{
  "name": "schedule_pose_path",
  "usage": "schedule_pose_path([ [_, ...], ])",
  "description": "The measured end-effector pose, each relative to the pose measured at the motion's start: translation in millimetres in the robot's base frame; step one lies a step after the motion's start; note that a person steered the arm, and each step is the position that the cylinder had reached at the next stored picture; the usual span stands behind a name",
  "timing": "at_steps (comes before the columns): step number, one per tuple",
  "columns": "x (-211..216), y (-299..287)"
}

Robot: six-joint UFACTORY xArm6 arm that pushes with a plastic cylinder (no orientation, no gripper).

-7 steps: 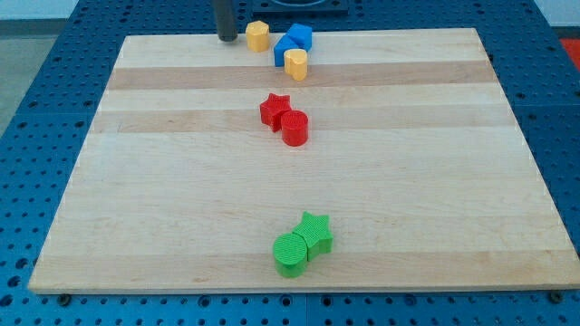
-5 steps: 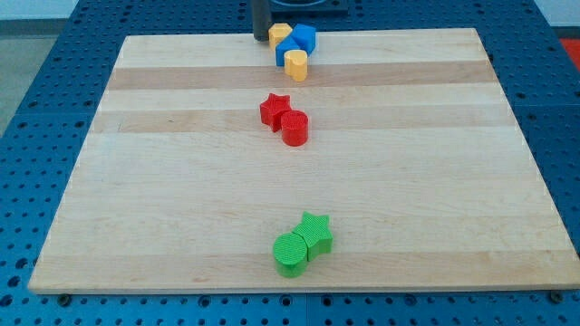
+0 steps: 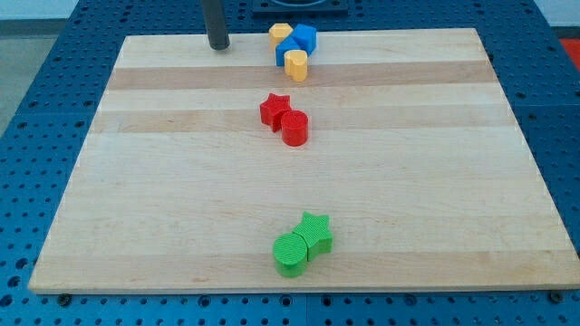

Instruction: Move your arm to the left of the red star

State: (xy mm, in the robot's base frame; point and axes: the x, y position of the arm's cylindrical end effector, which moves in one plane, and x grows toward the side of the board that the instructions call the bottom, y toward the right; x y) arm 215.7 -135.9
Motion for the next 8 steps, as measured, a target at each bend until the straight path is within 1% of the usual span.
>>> schedule_pose_path([
  [1,34,0],
  [2,80,0],
  [4,132,4],
  [6,134,4],
  [7,143,5],
  [8,164,9],
])
